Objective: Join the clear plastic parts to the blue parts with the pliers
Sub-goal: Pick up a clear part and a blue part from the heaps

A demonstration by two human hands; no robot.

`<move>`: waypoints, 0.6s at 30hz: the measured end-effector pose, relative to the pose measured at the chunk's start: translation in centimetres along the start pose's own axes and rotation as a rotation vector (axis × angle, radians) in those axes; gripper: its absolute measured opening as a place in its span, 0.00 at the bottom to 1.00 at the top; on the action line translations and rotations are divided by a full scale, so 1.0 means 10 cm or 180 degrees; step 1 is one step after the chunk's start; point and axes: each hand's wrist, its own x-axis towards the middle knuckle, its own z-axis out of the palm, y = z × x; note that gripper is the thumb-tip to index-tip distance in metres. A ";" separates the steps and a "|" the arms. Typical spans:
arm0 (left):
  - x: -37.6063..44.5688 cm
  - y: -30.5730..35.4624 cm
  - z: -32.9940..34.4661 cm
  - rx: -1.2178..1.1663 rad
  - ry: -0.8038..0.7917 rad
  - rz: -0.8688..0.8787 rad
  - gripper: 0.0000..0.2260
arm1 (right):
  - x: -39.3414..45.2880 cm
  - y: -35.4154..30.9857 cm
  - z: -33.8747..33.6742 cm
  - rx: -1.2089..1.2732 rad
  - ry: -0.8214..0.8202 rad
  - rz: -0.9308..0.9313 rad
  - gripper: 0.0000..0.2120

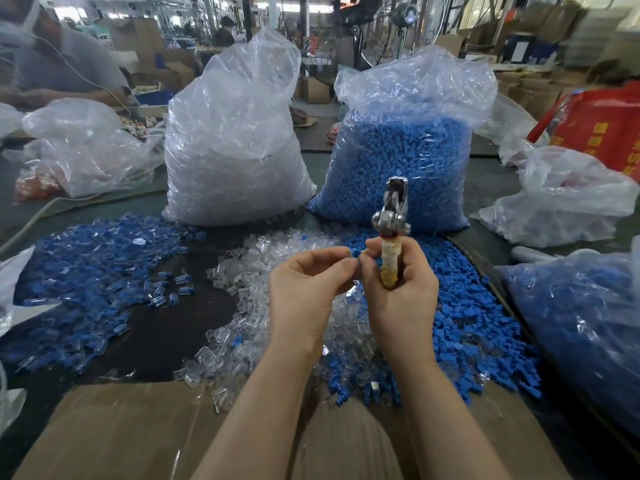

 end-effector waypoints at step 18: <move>0.08 0.00 -0.12 0.0452 0.0143 0.0430 0.07 | 0.16 0.00 -0.21 -0.0444 -0.1167 0.0565 0.06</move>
